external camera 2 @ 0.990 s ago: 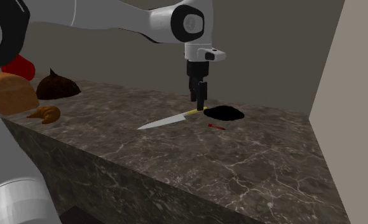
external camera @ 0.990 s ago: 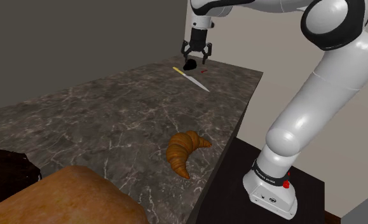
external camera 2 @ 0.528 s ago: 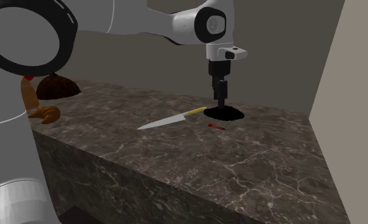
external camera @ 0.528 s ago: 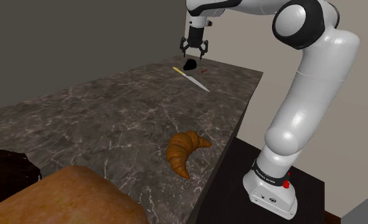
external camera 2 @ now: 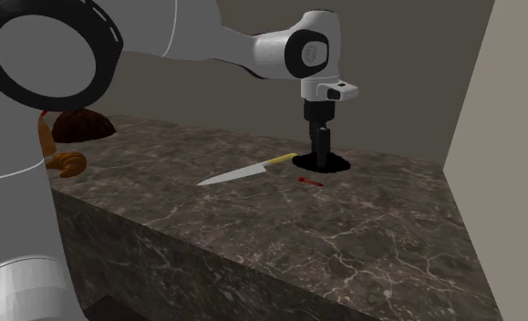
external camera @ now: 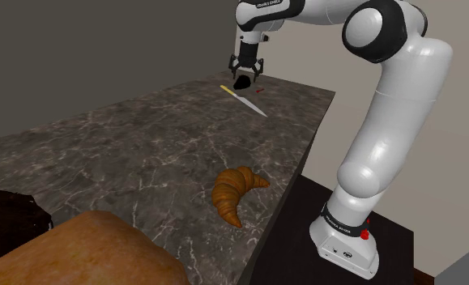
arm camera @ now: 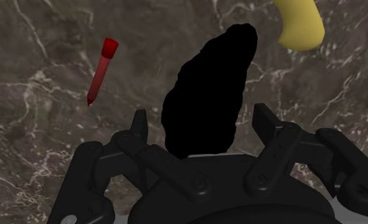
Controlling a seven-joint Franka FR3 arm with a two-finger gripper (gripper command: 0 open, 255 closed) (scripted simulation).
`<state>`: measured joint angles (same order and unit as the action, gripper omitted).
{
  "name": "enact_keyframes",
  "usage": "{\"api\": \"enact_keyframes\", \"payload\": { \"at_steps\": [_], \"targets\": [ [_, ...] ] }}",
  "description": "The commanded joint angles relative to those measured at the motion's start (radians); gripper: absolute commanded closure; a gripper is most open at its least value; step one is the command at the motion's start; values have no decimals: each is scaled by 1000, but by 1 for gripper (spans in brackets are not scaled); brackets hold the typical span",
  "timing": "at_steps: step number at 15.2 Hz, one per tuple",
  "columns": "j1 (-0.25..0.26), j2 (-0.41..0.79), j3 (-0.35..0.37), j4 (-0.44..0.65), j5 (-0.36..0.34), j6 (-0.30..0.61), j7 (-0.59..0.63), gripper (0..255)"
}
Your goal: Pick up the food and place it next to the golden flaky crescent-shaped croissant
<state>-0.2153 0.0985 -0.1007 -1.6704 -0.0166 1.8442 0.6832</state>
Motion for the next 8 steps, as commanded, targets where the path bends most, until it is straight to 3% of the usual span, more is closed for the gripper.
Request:
{"api": "enact_keyframes", "payload": {
  "at_steps": [1, 7, 8],
  "targets": [
    [0, 1, 0, -9, 0, 11, 1, 0],
    [0, 1, 0, -9, 0, 11, 1, 0],
    [0, 1, 0, -9, 0, 11, 1, 255]
  ]
}}
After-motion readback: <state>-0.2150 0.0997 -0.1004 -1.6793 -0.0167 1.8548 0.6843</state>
